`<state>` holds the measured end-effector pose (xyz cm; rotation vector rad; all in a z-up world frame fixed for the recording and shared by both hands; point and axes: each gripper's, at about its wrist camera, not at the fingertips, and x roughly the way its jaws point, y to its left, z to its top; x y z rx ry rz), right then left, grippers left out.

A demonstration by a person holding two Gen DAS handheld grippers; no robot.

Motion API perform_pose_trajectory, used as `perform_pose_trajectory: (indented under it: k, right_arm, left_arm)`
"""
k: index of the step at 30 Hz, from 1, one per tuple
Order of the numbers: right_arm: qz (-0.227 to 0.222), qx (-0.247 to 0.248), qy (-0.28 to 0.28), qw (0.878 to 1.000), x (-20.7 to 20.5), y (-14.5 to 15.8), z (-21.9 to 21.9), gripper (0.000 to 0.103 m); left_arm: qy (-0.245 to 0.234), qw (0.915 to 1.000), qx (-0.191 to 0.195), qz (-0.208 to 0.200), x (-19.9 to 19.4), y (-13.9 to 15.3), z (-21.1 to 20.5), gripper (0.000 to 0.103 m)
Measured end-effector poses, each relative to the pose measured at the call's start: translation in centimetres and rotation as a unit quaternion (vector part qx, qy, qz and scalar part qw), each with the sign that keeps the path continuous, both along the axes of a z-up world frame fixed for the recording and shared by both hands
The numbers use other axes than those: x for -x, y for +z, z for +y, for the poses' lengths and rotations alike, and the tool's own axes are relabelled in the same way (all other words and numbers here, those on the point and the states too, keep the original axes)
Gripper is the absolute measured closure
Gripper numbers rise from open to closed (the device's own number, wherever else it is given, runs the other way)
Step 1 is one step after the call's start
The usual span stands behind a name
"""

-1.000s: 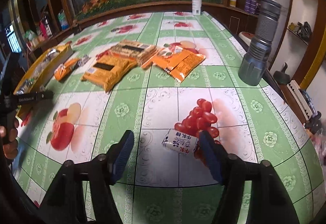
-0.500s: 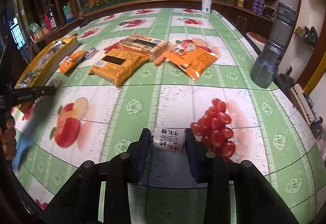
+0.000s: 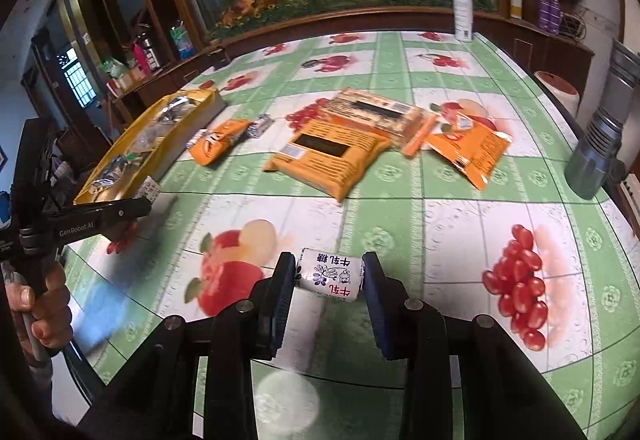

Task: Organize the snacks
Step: 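Carry both white boxes over the tray and open both tools to drop them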

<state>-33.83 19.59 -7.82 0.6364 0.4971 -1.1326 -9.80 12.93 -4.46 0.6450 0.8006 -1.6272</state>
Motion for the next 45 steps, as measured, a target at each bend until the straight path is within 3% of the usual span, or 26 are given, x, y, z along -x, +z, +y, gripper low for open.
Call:
perform_pose_trajectory:
  k: [6,17,24,31,45]
  right_arm:
    - [-0.012,0.013,0.027,0.999,-2.1,1.4,-0.5,0.068]
    - [-0.009,0.031,0.095,0.995,-8.8,3.6,-1.3,0.068]
    - [-0.011,0.031,0.129,0.991,-12.6,4.1,-2.3,0.068]
    - [-0.040,0.015,0.157,0.987,-15.8,3.9,-4.0,0.068]
    - [-0.056,-0.010,0.237,0.970,-26.3,3.4,-7.8,0.068]
  left_arm:
    - [0.018,0.9992,0.026,-0.025,-0.2,1.8,0.6,0.093]
    - [0.057,0.9972,0.043,-0.021,-3.6,3.4,1.4,0.093]
    - [0.095,0.9946,0.040,-0.011,-7.3,3.0,1.5,0.093]
    - [0.134,0.9906,0.025,0.002,-11.2,1.7,1.3,0.092]
    - [0.172,0.9851,0.006,0.006,-14.9,0.1,0.0,0.092]
